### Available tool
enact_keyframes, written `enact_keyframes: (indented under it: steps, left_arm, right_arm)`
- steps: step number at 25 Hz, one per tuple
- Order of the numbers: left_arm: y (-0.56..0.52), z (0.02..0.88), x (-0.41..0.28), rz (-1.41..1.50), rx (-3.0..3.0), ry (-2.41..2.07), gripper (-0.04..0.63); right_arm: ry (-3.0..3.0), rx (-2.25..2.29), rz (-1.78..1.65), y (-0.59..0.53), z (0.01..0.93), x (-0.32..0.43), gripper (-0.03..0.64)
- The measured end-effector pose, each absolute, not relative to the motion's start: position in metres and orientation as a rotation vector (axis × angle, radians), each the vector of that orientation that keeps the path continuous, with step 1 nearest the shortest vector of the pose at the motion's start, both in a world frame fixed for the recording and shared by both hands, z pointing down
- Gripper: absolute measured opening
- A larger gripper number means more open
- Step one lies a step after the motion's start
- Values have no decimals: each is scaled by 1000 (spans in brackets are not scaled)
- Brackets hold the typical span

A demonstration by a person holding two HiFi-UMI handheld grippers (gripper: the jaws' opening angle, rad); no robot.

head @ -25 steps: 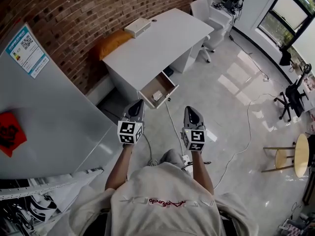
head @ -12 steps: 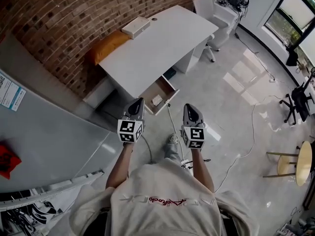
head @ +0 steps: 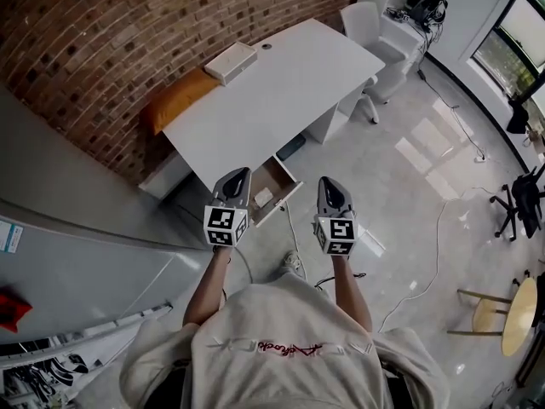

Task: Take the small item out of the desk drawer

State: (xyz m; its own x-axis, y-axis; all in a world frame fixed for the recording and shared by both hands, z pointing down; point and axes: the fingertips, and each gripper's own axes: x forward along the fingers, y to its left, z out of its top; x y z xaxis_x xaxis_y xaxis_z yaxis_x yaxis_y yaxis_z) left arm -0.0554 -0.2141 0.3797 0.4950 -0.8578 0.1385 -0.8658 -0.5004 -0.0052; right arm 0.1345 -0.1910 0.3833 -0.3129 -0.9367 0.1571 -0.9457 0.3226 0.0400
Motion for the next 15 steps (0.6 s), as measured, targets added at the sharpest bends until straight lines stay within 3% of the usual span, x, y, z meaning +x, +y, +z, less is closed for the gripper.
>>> enact_keyframes:
  steps: [15]
  left_arm:
    - [-295,401,-15,307,2594,-1587,8]
  right_arm:
    - [-2465,1629,205,-282,420,178,11]
